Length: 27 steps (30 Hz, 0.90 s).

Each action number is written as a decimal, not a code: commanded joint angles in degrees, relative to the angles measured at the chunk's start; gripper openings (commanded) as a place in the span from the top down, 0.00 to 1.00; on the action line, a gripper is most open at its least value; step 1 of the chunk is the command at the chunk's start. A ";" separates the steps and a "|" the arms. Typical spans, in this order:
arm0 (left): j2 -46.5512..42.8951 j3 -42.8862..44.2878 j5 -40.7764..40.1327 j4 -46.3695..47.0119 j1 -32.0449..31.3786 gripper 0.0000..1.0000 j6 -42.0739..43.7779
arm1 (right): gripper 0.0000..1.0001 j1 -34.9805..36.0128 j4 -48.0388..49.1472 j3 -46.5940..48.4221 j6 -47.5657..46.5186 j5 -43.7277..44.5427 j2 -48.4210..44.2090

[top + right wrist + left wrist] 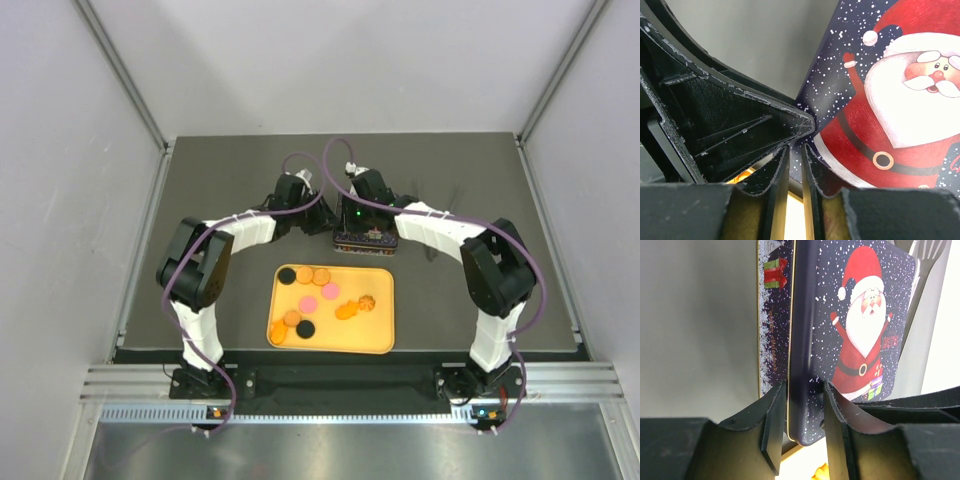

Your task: Pack the cookies

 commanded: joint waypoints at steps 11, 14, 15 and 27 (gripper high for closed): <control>1.45 6.79 -0.09 -11.43 0.99 0.97 6.88 | 0.64 -5.35 -0.83 5.78 -2.45 -4.43 -9.55; 0.84 11.36 0.27 -13.01 1.26 0.87 8.55 | 0.52 -8.25 -0.65 5.62 -1.92 -5.05 -11.84; 0.57 13.46 0.18 -13.71 1.26 0.81 9.69 | 0.49 -9.74 -0.57 5.27 -1.92 -4.96 -13.49; -14.36 9.20 -6.31 -19.43 1.78 0.40 12.86 | 0.00 -19.15 1.81 -8.17 -1.48 -6.54 -32.64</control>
